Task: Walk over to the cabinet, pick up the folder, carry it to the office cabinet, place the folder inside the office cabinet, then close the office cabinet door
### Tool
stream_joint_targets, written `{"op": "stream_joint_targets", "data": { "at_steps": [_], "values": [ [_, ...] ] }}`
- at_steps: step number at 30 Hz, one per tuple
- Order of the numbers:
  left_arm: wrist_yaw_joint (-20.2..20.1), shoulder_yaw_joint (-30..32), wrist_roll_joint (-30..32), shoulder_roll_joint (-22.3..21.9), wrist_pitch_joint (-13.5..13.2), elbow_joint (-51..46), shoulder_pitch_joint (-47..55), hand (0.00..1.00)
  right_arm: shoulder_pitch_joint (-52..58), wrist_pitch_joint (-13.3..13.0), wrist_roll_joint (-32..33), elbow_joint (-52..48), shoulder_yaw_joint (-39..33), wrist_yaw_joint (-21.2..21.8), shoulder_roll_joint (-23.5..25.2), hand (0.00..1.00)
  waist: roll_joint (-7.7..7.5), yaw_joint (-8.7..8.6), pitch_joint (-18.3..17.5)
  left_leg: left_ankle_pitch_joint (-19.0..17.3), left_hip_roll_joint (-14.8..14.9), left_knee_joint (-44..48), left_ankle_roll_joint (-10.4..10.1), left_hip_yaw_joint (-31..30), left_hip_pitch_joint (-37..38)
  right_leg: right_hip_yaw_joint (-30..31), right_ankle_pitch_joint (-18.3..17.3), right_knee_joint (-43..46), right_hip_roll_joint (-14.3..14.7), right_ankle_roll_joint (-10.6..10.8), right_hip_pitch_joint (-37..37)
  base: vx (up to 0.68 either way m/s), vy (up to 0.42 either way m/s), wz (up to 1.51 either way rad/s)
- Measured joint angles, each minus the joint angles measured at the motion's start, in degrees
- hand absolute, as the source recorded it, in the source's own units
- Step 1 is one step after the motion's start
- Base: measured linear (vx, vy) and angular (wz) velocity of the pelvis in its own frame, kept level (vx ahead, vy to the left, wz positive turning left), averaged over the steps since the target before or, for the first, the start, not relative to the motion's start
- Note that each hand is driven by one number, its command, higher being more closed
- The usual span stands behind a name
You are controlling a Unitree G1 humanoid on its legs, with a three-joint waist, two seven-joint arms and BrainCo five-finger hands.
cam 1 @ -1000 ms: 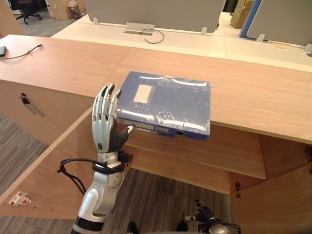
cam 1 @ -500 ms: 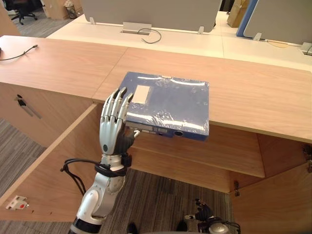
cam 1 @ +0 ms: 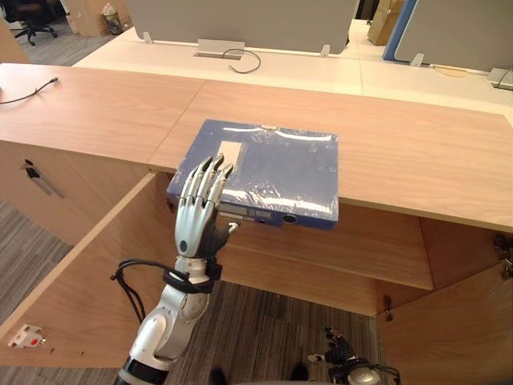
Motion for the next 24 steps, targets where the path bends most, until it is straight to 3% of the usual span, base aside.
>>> {"op": "stream_joint_targets", "data": {
  "at_steps": [12,24],
  "values": [
    [-1.33,0.38,0.32,0.24,1.33,4.46,-0.18,0.0,0.01,0.09,-2.03,-0.03,-1.41,0.01,0.0,0.0,-0.01,-0.76,0.05,-0.04,-0.04,-0.17,0.01,0.08,0.65,0.12,0.05,-0.31,-0.03,0.05,0.12,0.0,0.0,0.0],
    [-1.39,2.96,4.28,0.16,5.33,6.83,-2.75,0.0,0.05,0.15,-2.13,-0.01,-3.7,-0.28,0.03,0.0,-0.01,-1.29,0.3,-0.04,-0.07,-0.51,0.01,0.73,0.97,0.64,0.08,-0.32,0.0,0.09,0.11,0.0,0.0,-0.02]
  ]
}}
